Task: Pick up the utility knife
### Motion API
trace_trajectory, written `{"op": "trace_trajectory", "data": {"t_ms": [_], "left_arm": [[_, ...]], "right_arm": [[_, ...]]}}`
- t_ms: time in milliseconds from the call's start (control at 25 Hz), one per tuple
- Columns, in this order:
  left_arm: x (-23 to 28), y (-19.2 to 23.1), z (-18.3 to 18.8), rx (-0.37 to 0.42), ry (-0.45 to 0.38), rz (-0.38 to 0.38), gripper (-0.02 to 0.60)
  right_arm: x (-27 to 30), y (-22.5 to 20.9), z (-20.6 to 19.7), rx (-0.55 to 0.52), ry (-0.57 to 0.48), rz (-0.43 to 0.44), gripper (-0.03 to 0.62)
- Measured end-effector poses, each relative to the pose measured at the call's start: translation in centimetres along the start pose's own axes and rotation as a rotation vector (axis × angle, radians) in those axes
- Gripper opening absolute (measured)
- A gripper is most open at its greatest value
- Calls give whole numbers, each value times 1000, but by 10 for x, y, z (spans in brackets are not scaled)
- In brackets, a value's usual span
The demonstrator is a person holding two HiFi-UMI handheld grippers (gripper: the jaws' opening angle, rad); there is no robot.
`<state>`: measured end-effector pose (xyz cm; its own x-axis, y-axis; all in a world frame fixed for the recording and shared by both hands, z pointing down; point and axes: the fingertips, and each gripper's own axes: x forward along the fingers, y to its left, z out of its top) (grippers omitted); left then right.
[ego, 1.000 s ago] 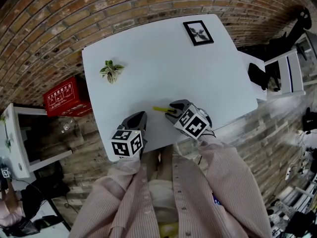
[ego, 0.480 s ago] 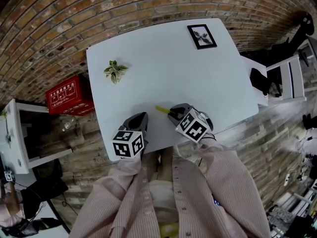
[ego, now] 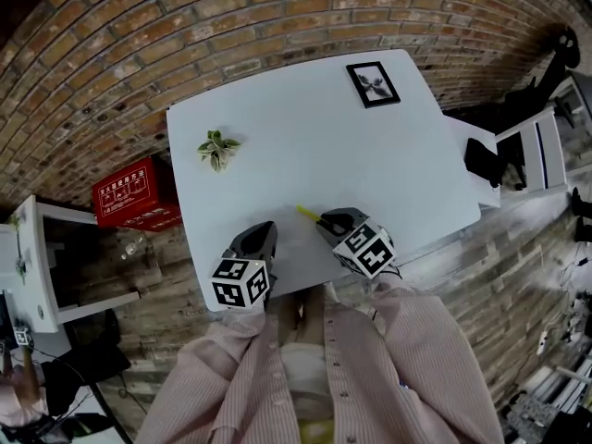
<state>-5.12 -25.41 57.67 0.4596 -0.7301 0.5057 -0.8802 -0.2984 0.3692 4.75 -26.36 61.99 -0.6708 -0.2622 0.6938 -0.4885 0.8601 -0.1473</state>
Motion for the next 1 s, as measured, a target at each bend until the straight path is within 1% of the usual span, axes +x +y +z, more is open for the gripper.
{"op": "trace_trajectory", "data": {"t_ms": [280, 520, 720, 1000], "left_arm": [[-5, -9, 21, 35, -88, -33, -8], [-8, -16, 42, 62, -151, -47, -8], [-13, -22, 61, 88, -202, -63, -8], [-19, -30, 87, 130, -265, -81, -9]], "right_arm": [[-22, -10, 19, 127, -176, -51, 69], [-43, -17, 36, 195, -305, -95, 69], [-62, -20, 53, 232, -412, -121, 69], [-85, -27, 73, 264, -526, -166, 69]]}}
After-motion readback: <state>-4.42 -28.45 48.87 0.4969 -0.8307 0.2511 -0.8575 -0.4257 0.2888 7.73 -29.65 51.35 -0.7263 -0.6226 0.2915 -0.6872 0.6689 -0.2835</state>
